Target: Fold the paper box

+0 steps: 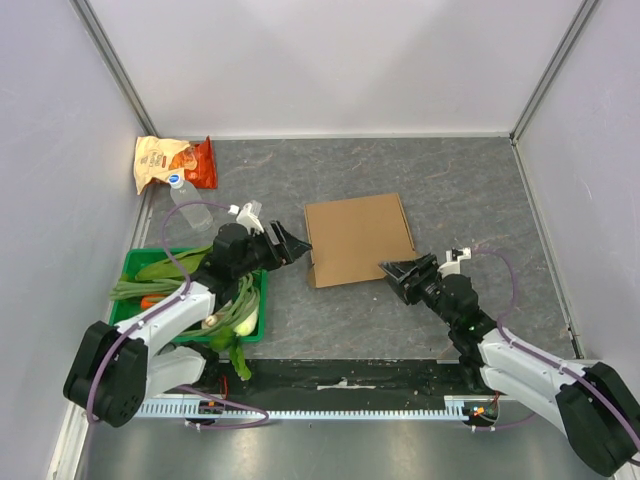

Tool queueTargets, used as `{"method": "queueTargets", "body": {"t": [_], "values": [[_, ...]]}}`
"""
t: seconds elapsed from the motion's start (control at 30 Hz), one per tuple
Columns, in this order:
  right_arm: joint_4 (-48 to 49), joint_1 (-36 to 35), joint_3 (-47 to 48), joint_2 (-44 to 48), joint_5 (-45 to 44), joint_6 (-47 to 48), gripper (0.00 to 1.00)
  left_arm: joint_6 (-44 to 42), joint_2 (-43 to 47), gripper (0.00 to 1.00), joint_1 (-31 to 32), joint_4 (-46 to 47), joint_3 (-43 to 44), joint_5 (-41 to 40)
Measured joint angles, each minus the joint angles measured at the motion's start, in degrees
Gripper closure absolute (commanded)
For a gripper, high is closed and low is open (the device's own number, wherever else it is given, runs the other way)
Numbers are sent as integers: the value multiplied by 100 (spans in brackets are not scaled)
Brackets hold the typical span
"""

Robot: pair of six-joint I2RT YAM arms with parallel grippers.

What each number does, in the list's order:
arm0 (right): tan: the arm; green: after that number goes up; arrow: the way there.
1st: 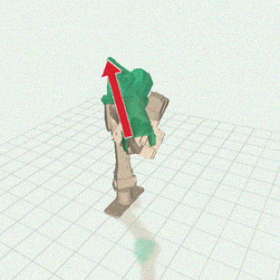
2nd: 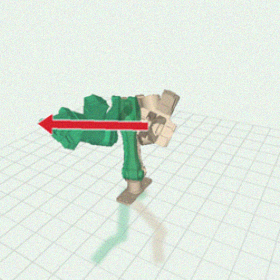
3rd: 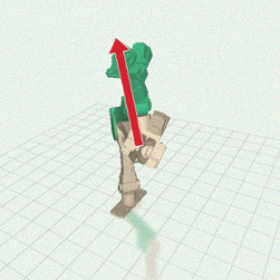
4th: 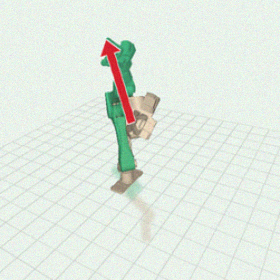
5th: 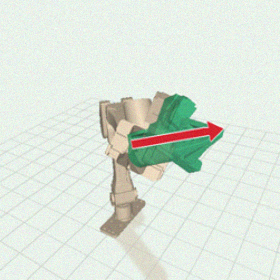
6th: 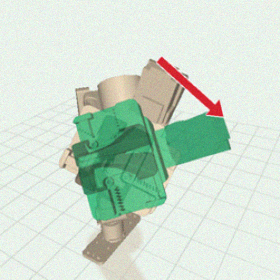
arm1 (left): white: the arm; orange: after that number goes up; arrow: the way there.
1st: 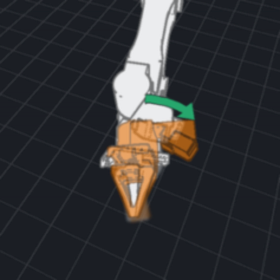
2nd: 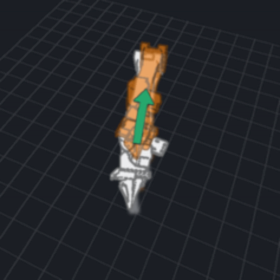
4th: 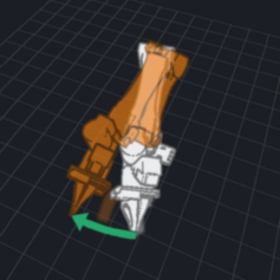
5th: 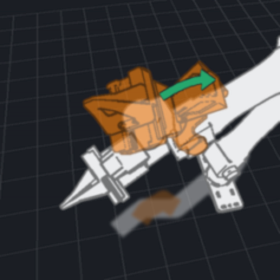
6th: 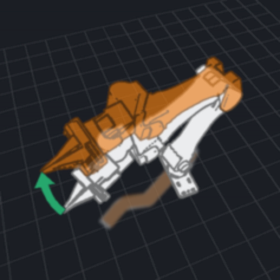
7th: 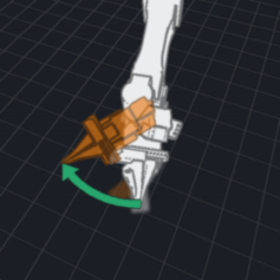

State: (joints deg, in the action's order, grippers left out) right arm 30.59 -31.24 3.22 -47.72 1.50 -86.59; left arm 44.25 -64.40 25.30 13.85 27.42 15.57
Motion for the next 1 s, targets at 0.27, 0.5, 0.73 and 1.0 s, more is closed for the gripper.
{"method": "queueTargets", "body": {"t": [0.27, 0.5, 0.73, 1.0], "values": [[557, -15, -9, -990, -164, -81, 38, 295, -275, 16, 0, 459, -179, 369], [988, -210, -20, -1740, -210, -243, 40, 391, -295, 16, 0, 575, -232, 428], [1416, -258, -20, -1952, -573, -306, 55, 422, -323, 18, 0, 715, -243, 428], [2374, -278, -24, -2752, -866, -647, 92, 638, -339, 19, 0, 1075, -533, 420]]}}
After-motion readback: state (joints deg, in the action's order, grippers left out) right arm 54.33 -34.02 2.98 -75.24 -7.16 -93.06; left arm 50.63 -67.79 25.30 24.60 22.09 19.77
